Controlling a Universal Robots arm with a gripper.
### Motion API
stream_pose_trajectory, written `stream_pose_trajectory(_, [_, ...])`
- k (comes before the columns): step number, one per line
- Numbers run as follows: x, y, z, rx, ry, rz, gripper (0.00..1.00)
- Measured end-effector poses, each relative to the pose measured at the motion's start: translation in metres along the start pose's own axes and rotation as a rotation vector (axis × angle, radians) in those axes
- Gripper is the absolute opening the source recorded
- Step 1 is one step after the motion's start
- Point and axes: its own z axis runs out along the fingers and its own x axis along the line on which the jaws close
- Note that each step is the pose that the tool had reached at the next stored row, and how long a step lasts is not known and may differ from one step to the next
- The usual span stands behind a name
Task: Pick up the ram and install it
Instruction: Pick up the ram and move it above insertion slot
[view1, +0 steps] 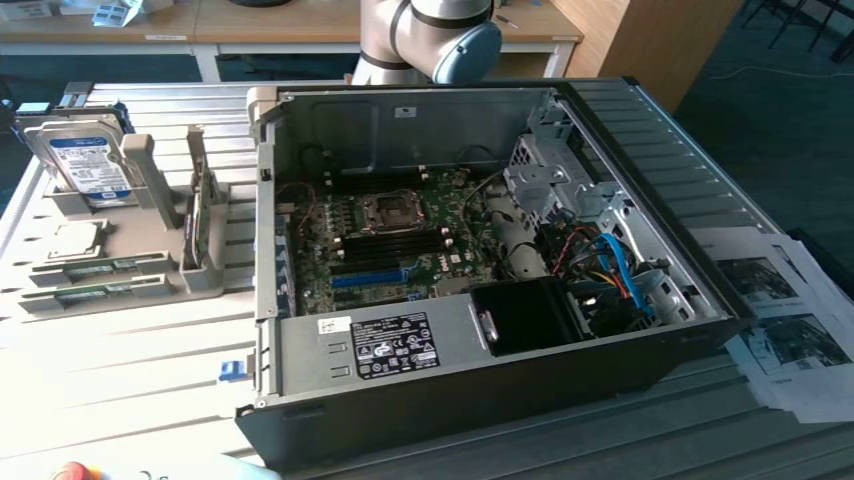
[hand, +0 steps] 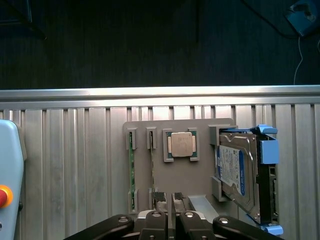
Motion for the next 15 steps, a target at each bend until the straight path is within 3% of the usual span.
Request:
stream_pose_trajectory(3, [0.0, 0.0, 0.0, 0.0, 0.0, 0.0, 0.24])
stream_pose_trajectory(9, [0.0, 0.0, 0.0001, 0.0, 0.0, 0.0, 0.24])
stream_pose_trajectory(15, [0.0002, -0.0003, 0.0073, 0.0, 0.0, 0.0, 0.24])
